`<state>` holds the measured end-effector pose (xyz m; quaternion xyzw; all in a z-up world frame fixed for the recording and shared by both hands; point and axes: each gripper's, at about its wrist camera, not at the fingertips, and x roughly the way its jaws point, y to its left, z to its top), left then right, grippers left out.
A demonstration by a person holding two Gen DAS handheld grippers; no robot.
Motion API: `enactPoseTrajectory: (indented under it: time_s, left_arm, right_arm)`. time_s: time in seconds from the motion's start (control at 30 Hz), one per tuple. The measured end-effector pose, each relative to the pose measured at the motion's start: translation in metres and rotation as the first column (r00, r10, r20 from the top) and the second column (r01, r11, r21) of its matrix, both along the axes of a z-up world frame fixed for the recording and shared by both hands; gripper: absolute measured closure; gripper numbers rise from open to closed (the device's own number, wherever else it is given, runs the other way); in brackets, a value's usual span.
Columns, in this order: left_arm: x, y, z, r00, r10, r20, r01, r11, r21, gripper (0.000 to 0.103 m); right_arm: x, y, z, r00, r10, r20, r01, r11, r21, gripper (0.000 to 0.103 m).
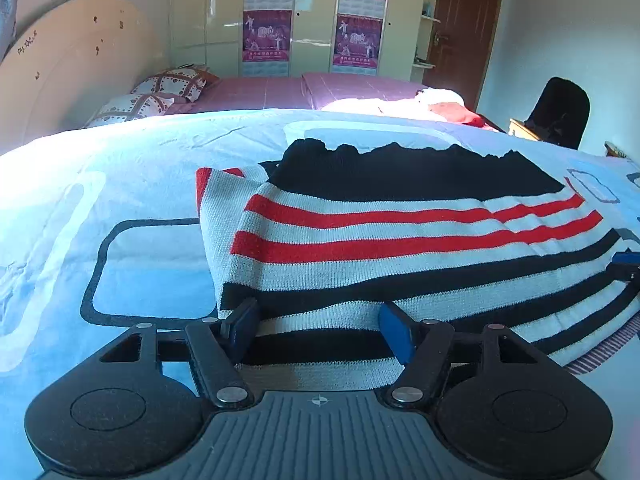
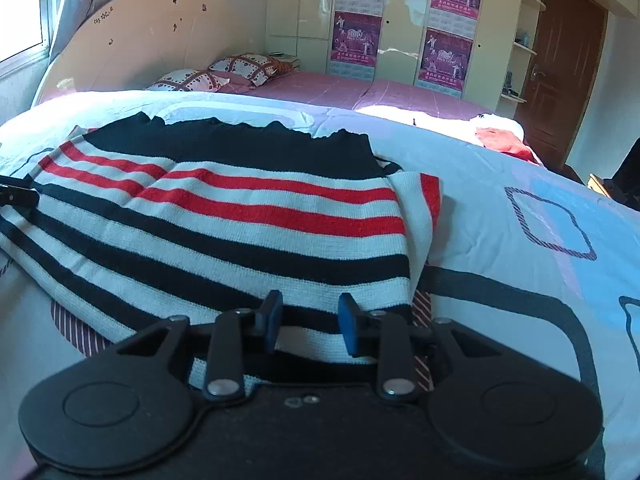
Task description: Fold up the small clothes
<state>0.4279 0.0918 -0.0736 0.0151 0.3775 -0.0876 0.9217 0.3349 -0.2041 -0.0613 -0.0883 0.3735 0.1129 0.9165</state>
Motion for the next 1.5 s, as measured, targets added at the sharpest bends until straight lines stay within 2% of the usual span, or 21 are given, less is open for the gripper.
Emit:
enactPoseTrajectory:
  time_s: [0.23, 0.43, 0.53, 0.6, 0.7, 0.77, 0.8, 0.83, 0.9, 0.97, 1.0, 1.03, 1.1, 1.17, 1.2, 1.3, 1.43, 1.5]
  left_arm:
    - [0.002, 0.002, 0.001, 0.999, -0.027, -0.017, 0.027, 0.999, 0.02, 0.035]
    - [-0.001, 0.003, -0.001, 0.999, -0.035, -0.005, 0.035, 0.999, 0.031, 0.035]
    - [-0.001, 0.005, -0.003, 0.999, -0.033, 0.002, 0.032, 0.999, 0.023, 0.034]
    - [0.001, 0.004, -0.002, 0.999, -0.034, -0.005, 0.035, 0.999, 0.033, 0.033]
    - [0.0, 0.005, 0.005, 1.0, -0.014, -0.019, 0.015, 1.0, 0.023, 0.033]
    - [-0.013, 0.006, 0.015, 1.0, 0.017, 0.016, -0.018, 0.999, 0.04, 0.033]
    - [-0.023, 0.009, 0.019, 0.998, 0.046, 0.03, -0.047, 0.998, 0.046, 0.028]
    - [-0.035, 0.016, 0.022, 0.997, 0.069, 0.037, -0.07, 0.997, 0.015, 0.025]
    - [-0.061, 0.031, 0.024, 0.994, 0.109, 0.028, -0.104, 0.987, -0.126, 0.025]
    - [-0.085, 0.044, 0.018, 0.984, 0.176, -0.004, -0.171, 0.95, -0.263, 0.025]
    - [-0.094, 0.05, 0.012, 0.974, 0.225, -0.03, -0.222, 0.917, -0.331, 0.025]
    - [-0.102, 0.055, 0.004, 0.963, 0.262, -0.058, -0.261, 0.872, -0.414, 0.025]
    - [-0.108, 0.061, -0.015, 0.947, 0.298, -0.117, -0.31, 0.763, -0.567, 0.025]
    - [-0.107, 0.061, -0.033, 0.934, 0.317, -0.166, -0.345, 0.669, -0.659, 0.025]
    - [-0.106, 0.06, -0.039, 0.929, 0.328, -0.171, -0.351, 0.637, -0.686, 0.025]
    - [-0.1, 0.053, -0.05, 0.913, 0.385, -0.136, -0.356, 0.587, -0.728, 0.025]
    - [-0.083, 0.043, -0.054, 0.902, 0.417, -0.111, -0.356, 0.573, -0.738, 0.025]
    - [-0.07, 0.042, -0.056, 0.903, 0.417, -0.108, -0.346, 0.553, -0.758, 0.025]
  right_arm:
    - [-0.005, -0.006, 0.002, 1.0, 0.021, -0.006, -0.022, 0.998, -0.065, 0.07]
    - [-0.006, -0.01, 0.0, 1.0, 0.011, 0.009, -0.011, 0.997, -0.072, 0.069]
    - [-0.007, -0.014, -0.003, 0.999, -0.021, 0.025, 0.022, 0.999, -0.047, 0.068]
    - [-0.007, -0.006, -0.003, 0.999, -0.02, 0.031, 0.023, 0.996, -0.087, 0.068]
    - [-0.005, -0.004, 0.007, 0.999, -0.04, -0.002, 0.04, 0.995, -0.092, 0.067]
    - [-0.017, -0.008, 0.018, 0.998, -0.06, 0.029, 0.062, 0.996, -0.065, 0.065]
    - [-0.027, -0.014, 0.023, 0.997, -0.067, 0.039, 0.068, 0.997, -0.024, 0.065]
    - [-0.036, -0.02, 0.027, 0.996, -0.08, 0.037, 0.079, 0.996, 0.034, 0.065]
    - [-0.052, -0.032, 0.03, 0.993, -0.11, 0.031, 0.105, 0.984, 0.142, 0.067]
    - [-0.066, -0.037, 0.032, 0.986, -0.162, 0.028, 0.151, 0.961, 0.233, 0.068]
    - [-0.07, -0.039, 0.032, 0.982, -0.189, 0.024, 0.175, 0.944, 0.28, 0.069]
    - [-0.072, -0.038, 0.031, 0.977, -0.212, 0.014, 0.196, 0.923, 0.332, 0.072]
    - [-0.07, -0.034, 0.029, 0.974, -0.226, -0.011, 0.211, 0.889, 0.406, 0.082]
    - [-0.062, -0.023, 0.029, 0.979, -0.2, -0.023, 0.189, 0.873, 0.449, 0.093]
    - [-0.058, -0.016, 0.029, 0.983, -0.182, -0.021, 0.171, 0.871, 0.461, 0.095]
    - [-0.043, 0.002, 0.03, 0.991, -0.135, -0.02, 0.128, 0.868, 0.48, 0.095]
    - [-0.021, 0.018, 0.029, 0.995, -0.096, -0.026, 0.096, 0.863, 0.496, 0.095]
    - [-0.01, 0.024, 0.028, 0.997, -0.075, -0.026, 0.078, 0.862, 0.501, 0.095]
